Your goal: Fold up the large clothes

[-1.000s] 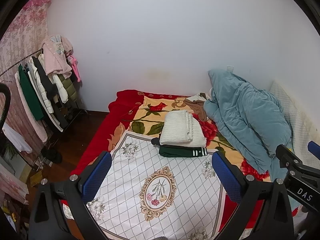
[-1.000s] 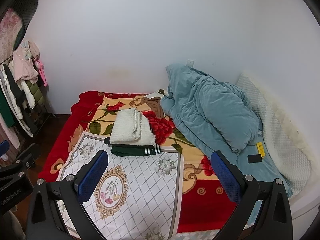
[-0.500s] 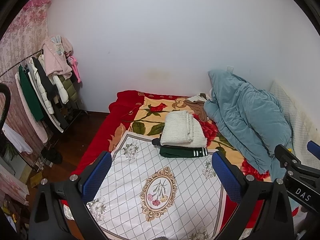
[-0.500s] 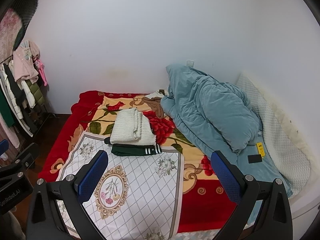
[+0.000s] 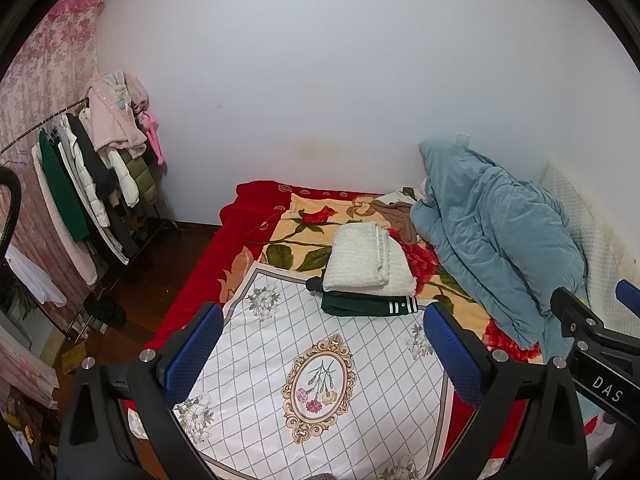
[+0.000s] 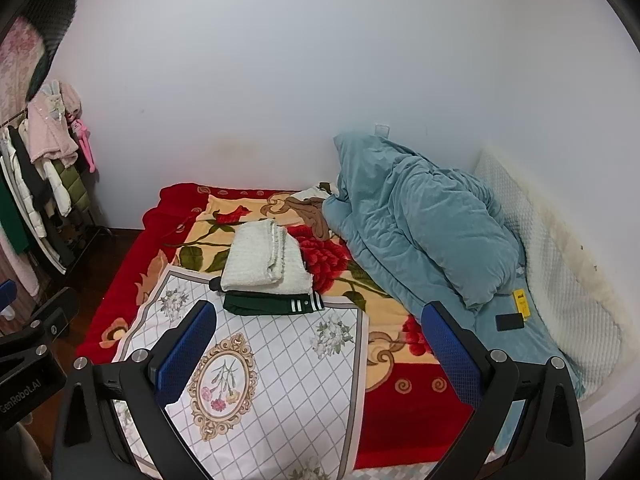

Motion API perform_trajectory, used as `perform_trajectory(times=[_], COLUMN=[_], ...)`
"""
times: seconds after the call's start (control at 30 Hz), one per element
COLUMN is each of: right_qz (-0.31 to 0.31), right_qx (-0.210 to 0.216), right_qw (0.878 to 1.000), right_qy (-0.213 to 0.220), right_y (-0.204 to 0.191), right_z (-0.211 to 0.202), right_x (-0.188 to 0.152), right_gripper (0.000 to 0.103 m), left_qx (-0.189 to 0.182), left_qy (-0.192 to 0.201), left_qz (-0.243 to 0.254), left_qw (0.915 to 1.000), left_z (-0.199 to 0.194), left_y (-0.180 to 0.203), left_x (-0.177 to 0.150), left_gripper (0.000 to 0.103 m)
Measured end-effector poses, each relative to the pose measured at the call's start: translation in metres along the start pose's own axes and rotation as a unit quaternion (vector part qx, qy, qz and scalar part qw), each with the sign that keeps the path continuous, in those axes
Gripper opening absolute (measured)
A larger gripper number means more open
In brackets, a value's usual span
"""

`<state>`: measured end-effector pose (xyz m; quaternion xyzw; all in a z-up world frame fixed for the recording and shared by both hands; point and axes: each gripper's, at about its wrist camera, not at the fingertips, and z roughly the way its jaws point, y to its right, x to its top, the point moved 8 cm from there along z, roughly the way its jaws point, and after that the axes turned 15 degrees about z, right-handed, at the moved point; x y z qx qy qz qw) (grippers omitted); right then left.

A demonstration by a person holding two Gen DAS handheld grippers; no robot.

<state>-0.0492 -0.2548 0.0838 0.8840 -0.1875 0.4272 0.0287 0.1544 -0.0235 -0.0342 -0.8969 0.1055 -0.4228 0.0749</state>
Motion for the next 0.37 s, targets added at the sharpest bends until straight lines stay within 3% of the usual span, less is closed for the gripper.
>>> perform_trajectory(times=[0.37], right_qz=[0.0], right_qx=[0.002], right_qw=[1.0], right_qy=[-0.002], right_y=[-0.0016], right_z=[0.0009], right_x=[0.0031], right_gripper=[0.103], left_qx=[0.005], left_qy=[-0.002], left_qz=[-0.001], left_qw=[1.0], left_z=[-0.0001], left_y=[-0.0049], left_x=[0.0022], left_gripper=[0.102])
